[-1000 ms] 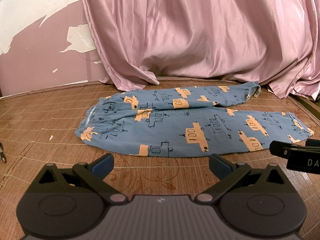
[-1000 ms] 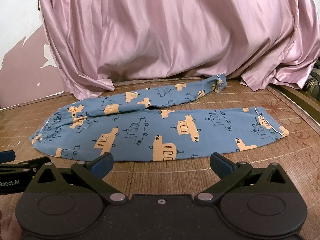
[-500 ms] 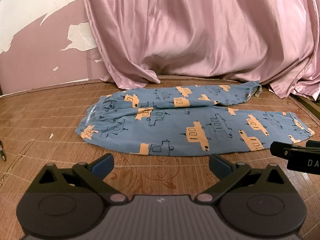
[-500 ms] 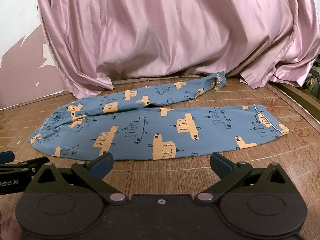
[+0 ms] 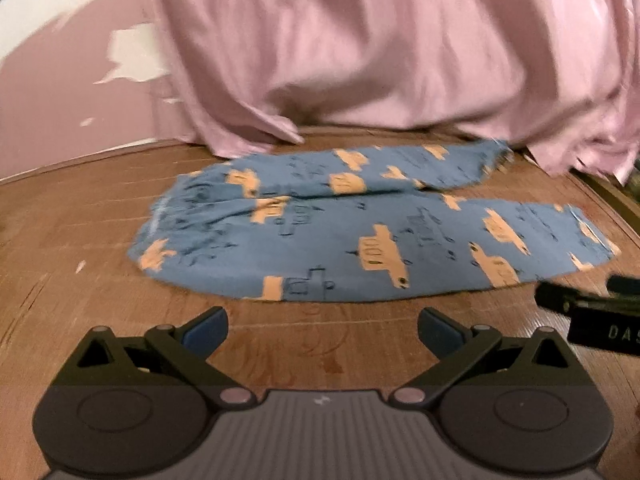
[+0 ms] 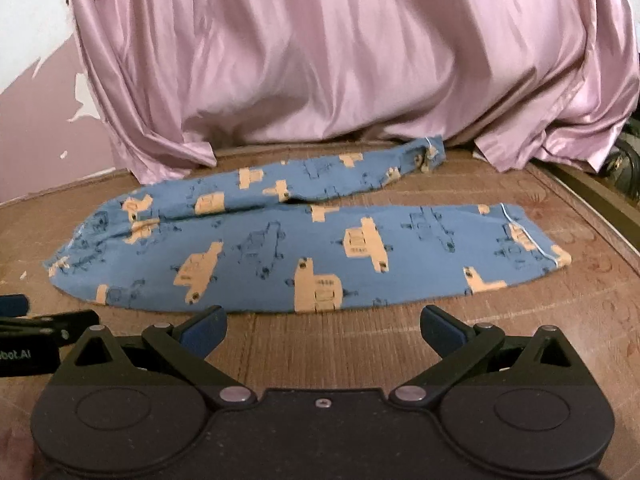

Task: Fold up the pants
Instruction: 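Reach both grippers to the pants edge and close them on the fabric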

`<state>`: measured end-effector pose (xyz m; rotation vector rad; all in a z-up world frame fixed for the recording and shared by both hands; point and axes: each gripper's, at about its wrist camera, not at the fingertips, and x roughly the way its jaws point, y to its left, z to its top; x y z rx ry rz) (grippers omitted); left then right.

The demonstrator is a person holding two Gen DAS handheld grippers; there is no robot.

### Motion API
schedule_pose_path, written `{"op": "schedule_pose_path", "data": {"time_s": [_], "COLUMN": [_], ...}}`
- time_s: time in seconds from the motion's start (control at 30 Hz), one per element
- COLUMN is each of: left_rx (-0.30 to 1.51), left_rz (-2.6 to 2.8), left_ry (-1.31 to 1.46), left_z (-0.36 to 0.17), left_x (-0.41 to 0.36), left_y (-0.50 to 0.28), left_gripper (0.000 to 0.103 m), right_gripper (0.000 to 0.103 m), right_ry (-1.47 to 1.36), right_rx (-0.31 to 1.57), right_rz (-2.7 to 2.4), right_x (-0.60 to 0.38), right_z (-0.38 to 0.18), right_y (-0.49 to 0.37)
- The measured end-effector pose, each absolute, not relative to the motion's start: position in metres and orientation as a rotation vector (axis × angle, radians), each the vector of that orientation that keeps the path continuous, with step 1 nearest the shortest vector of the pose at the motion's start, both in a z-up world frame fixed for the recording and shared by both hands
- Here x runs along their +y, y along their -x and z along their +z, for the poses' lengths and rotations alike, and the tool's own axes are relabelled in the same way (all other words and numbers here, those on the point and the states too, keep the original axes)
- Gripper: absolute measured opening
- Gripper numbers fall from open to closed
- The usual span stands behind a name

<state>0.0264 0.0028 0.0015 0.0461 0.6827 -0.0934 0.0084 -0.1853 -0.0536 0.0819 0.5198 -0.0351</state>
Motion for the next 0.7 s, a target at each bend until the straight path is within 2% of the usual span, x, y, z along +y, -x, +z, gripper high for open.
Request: {"op": "schedule_pose_path", "data": {"time_s": [0.2, 0.37, 0.57, 0.7], "left_rx": [0.726, 0.804, 0.626, 0.651], "left_rz": [-0.128, -0.155, -0.135, -0.121], "left_ry": [-0.362, -0.602, -0.544, -0.450], "left_z": [0.064, 0.128, 0.158, 0.147], "left_x": [-0.002, 0.012, 0.049, 0.084], "left_y": [-0.073, -0.132, -0.211, -0.258], "left_gripper": [0.103, 0.103, 0.103, 0.103], "right_gripper": [0.102, 0.102, 0.102, 0.102], "right_ry": [-0.062, 0.107, 0.439, 0.416], "right_rx": [0.463, 0.545, 0.509, 0.505], "right_rz": [0.124, 0.441, 0.817, 0.875], "right_x": [-0.190, -0.182, -0.142, -0.110], "right_z": [-0.009, 0.043, 0.081, 0.073], "right_y": [-0.042, -0.137, -0.264, -0.334]}}
